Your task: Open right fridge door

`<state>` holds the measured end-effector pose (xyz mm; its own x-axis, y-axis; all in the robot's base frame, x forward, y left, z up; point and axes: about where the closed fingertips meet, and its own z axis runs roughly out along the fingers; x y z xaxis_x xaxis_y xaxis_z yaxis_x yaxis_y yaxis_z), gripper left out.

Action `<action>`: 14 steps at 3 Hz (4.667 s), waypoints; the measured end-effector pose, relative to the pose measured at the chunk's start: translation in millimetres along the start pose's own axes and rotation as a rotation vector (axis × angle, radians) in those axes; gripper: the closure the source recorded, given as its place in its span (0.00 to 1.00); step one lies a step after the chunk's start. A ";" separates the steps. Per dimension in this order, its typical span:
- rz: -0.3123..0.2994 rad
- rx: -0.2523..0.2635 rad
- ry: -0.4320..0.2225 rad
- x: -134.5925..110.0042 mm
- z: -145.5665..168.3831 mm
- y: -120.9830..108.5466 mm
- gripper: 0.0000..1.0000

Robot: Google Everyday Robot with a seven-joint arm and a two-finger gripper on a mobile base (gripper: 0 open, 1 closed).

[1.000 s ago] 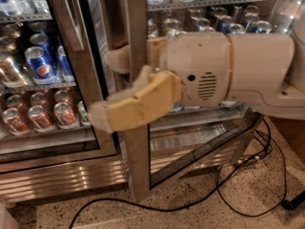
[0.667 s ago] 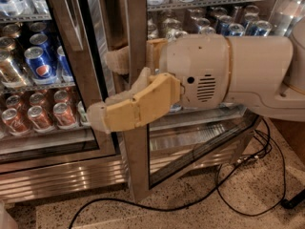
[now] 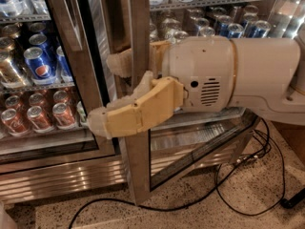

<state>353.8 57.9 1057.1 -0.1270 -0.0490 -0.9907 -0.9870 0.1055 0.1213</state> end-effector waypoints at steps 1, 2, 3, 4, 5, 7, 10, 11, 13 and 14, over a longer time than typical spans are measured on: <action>-0.003 0.011 0.010 -0.1 -3.8 4.5 0.00; -0.003 0.011 0.010 1.4 -3.9 4.7 0.00; -0.006 0.021 0.019 1.7 -7.4 8.7 0.00; -0.006 0.021 0.019 2.9 -7.4 8.6 0.00; -0.006 0.031 0.033 3.1 -9.0 11.5 0.00; -0.018 0.053 0.051 6.3 -15.7 13.7 0.00; -0.033 0.040 0.000 3.2 -11.3 10.4 0.00; -0.033 0.053 0.005 4.7 -15.1 14.7 0.00; -0.031 0.072 0.013 6.4 -21.4 21.3 0.00; -0.031 0.072 0.013 7.1 -22.1 23.0 0.00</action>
Offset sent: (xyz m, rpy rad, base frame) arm -0.2293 -0.1832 0.2582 -0.5193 -0.1071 -0.4399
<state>328.1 38.0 1054.1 -0.0982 -0.0660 -0.9930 -0.9809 0.1748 0.0853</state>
